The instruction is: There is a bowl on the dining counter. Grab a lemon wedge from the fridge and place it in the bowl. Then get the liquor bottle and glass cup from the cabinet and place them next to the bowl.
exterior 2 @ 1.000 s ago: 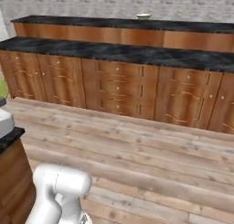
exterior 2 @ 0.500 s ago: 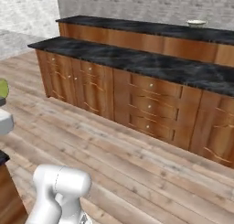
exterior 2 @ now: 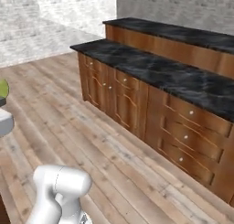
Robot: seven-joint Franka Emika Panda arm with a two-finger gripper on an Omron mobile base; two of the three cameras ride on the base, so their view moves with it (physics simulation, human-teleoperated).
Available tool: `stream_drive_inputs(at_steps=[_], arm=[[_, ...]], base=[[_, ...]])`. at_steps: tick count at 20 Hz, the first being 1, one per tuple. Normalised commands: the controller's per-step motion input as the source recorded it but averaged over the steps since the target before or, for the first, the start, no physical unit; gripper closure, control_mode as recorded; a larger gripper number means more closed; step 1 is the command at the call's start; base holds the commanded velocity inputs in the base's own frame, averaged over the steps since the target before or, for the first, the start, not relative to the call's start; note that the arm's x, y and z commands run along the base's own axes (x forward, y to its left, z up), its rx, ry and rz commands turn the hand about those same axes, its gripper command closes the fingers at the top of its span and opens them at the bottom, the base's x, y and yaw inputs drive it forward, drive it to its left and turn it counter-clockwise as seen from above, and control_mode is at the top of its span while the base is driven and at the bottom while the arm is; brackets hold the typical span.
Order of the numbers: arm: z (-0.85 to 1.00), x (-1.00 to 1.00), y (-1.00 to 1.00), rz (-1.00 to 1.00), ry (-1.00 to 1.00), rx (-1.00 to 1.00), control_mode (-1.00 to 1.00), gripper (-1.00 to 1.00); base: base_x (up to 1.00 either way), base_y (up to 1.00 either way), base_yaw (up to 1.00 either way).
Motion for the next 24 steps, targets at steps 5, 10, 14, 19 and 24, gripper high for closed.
stream_drive_inputs(at_steps=[5,10,14,19,24], arm=[[0.00,0.00,0.00,0.00,0.00,0.00,1.00,1.00],[0.00,0.00,0.00,0.00,0.00,0.00,1.00,1.00],[0.00,0.00,0.00,0.00,0.00,0.00,1.00,1.00],[0.00,0.00,0.00,0.00,0.00,0.00,1.00,1.00],[0.00,0.00,0.00,0.00,0.00,0.00,1.00,1.00]], base=[[1.00,0.00,0.48],[1.00,0.00,0.43],[1.00,0.00,0.37],[1.00,0.00,0.36],[1.00,0.00,0.30]])
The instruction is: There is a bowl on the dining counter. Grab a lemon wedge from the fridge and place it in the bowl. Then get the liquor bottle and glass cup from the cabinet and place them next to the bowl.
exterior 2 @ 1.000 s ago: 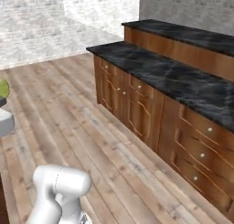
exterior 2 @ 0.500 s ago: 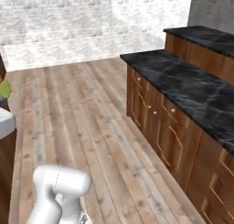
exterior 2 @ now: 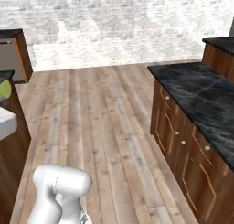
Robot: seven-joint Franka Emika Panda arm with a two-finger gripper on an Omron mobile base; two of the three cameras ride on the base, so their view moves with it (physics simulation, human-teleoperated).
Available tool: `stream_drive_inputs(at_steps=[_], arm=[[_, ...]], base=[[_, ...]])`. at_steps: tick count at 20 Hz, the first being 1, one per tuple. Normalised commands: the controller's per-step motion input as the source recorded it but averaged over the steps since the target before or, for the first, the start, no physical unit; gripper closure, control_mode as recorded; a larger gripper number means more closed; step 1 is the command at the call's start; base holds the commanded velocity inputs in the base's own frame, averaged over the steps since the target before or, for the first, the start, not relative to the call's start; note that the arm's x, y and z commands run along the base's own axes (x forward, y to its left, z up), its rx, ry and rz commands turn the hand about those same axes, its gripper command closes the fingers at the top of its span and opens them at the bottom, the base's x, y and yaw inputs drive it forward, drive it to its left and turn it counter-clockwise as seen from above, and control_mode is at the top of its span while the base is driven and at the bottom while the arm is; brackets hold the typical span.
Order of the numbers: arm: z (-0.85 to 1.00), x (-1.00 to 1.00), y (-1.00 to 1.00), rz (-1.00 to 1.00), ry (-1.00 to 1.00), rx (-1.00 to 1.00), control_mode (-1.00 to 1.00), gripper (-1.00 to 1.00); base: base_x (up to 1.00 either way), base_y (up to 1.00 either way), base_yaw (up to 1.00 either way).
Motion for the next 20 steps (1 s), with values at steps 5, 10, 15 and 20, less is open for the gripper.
stream_drive_inputs(at_steps=[5,10,15,20], arm=[[0.00,0.00,0.00,0.00,0.00,0.00,1.00,1.00],[0.00,0.00,0.00,0.00,0.00,0.00,1.00,1.00],[0.00,0.00,0.00,0.00,0.00,0.00,1.00,1.00],[0.00,0.00,0.00,0.00,0.00,0.00,1.00,1.00]], base=[[1.00,0.02,0.17],[1.00,0.10,0.09],[1.00,0.22,0.01],[1.00,0.39,-0.09]])
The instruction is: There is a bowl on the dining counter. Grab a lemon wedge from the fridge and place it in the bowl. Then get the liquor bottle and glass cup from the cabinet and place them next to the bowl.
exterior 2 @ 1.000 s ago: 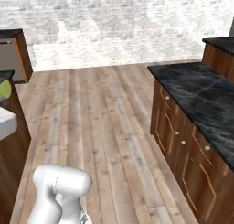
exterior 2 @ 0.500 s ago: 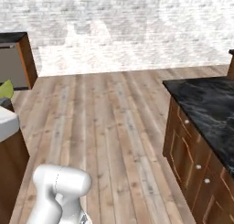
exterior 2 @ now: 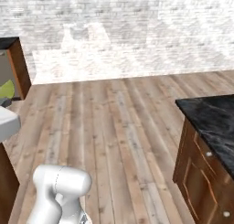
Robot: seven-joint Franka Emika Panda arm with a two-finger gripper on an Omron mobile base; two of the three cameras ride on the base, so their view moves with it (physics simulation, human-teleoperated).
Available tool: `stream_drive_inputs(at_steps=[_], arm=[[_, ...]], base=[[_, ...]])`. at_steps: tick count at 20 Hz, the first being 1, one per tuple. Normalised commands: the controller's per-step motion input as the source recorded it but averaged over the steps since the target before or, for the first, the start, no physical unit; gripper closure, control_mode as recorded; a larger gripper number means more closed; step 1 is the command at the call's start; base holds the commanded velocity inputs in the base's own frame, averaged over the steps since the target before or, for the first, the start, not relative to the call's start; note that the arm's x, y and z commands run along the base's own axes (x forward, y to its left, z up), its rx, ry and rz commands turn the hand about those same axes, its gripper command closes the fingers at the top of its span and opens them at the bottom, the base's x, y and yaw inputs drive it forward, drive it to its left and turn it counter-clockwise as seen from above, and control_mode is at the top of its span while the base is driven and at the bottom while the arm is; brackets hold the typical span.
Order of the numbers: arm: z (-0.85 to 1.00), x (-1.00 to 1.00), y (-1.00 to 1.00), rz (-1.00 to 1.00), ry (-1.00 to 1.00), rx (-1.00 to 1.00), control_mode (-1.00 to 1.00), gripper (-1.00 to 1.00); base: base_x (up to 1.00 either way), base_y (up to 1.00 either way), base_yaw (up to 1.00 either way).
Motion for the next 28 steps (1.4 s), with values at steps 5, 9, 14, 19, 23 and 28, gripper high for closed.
stream_drive_inputs(at_steps=[5,9,14,19,23,28], arm=[[0.00,0.00,0.00,0.00,0.00,0.00,1.00,1.00],[0.00,0.00,0.00,0.00,0.00,0.00,1.00,1.00],[0.00,0.00,0.00,0.00,0.00,0.00,1.00,1.00],[0.00,0.00,0.00,0.00,0.00,0.00,1.00,1.00],[0.00,0.00,0.00,0.00,0.00,0.00,1.00,1.00],[0.00,0.00,0.00,0.00,0.00,0.00,1.00,1.00]], base=[[1.00,0.48,-0.23],[1.00,0.49,-0.31],[1.00,0.50,-0.47],[0.98,0.54,-0.52],[0.98,0.57,-0.52],[1.00,0.57,-0.53]])
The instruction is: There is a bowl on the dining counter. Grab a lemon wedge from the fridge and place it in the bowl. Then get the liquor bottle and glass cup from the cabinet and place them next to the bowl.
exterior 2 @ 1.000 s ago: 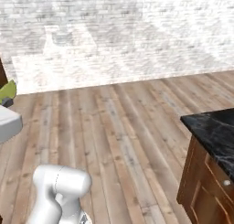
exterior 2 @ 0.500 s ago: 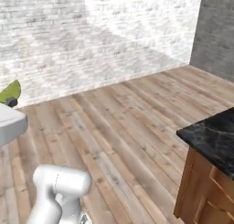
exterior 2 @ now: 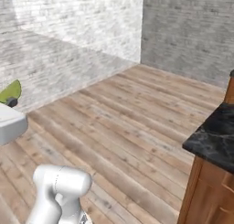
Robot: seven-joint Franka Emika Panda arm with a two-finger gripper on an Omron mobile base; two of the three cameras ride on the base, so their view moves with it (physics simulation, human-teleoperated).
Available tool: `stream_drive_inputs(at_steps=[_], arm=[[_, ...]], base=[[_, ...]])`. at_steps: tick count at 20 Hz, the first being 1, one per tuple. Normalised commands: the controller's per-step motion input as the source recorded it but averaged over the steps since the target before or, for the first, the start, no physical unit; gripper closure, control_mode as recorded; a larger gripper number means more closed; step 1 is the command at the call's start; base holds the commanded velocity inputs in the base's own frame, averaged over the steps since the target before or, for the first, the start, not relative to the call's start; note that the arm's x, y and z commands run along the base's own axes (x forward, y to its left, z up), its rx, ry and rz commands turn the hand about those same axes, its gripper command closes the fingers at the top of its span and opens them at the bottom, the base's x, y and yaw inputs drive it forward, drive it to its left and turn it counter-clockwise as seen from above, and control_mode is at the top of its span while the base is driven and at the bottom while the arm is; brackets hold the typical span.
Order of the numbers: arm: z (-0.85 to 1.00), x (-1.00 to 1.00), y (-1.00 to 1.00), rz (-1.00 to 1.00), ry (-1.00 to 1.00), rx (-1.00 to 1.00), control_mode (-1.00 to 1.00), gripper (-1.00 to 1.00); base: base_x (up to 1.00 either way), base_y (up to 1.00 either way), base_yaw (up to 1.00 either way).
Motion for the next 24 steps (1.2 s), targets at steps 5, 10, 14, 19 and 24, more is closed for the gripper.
stream_drive_inputs(at_steps=[5,10,14,19,24], arm=[[0.00,0.00,0.00,0.00,0.00,0.00,1.00,1.00],[0.00,0.00,0.00,0.00,0.00,0.00,1.00,1.00],[0.00,0.00,0.00,0.00,0.00,0.00,1.00,1.00],[0.00,0.00,0.00,0.00,0.00,0.00,1.00,1.00],[0.00,0.00,0.00,0.00,0.00,0.00,1.00,1.00]], base=[[1.00,0.60,-0.55],[1.00,0.60,-0.55],[1.00,0.59,-0.55],[1.00,0.59,-0.54],[1.00,0.59,-0.53]])
